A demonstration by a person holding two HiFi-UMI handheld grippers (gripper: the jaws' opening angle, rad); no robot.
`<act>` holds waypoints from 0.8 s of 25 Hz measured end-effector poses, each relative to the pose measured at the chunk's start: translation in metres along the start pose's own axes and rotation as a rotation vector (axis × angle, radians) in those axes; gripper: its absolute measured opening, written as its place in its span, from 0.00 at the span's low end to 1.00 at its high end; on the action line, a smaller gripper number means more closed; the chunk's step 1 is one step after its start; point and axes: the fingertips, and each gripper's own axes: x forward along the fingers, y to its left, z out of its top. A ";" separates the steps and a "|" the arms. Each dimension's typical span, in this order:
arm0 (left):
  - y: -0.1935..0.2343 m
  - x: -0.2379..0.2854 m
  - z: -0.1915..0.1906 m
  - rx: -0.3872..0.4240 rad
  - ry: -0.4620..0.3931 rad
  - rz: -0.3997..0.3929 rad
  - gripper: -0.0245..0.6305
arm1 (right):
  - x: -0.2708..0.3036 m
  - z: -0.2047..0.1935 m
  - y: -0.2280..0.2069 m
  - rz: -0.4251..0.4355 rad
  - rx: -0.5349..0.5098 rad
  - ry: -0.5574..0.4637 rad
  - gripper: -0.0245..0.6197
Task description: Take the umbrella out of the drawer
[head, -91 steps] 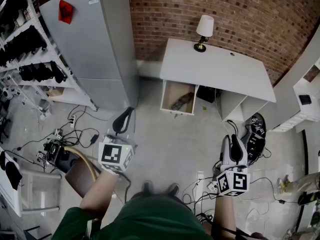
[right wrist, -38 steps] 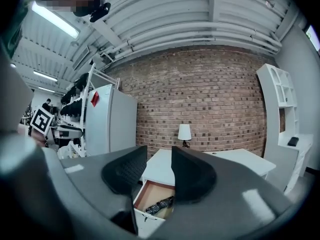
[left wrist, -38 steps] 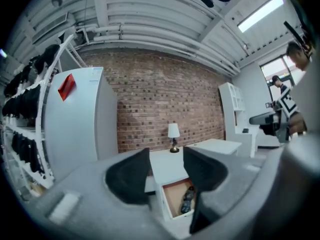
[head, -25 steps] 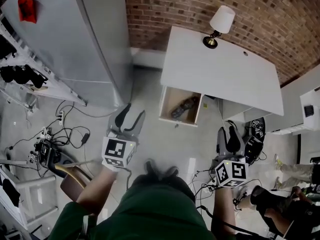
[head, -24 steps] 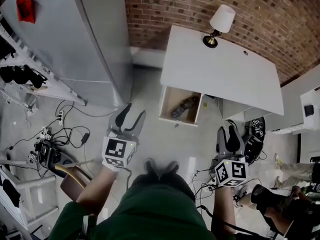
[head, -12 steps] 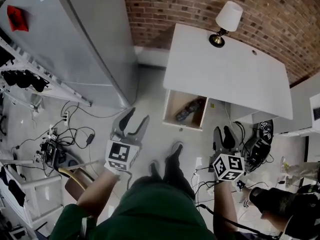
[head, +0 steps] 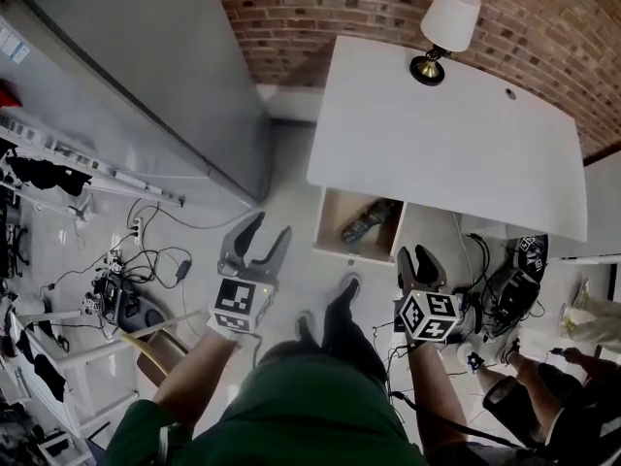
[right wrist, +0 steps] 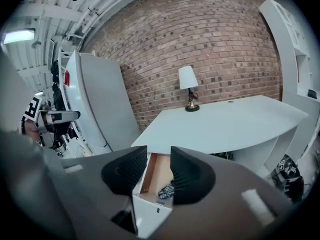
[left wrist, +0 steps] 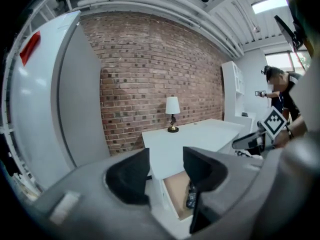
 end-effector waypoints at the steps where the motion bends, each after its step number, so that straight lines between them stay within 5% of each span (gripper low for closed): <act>1: -0.001 0.009 -0.002 0.000 0.012 0.001 0.35 | 0.010 -0.004 -0.007 0.005 0.008 0.015 0.25; 12: -0.021 0.077 -0.033 -0.003 0.146 -0.012 0.35 | 0.105 -0.069 -0.068 0.013 0.086 0.174 0.25; 20: -0.024 0.097 -0.059 -0.017 0.186 -0.021 0.35 | 0.157 -0.128 -0.089 0.012 0.310 0.225 0.25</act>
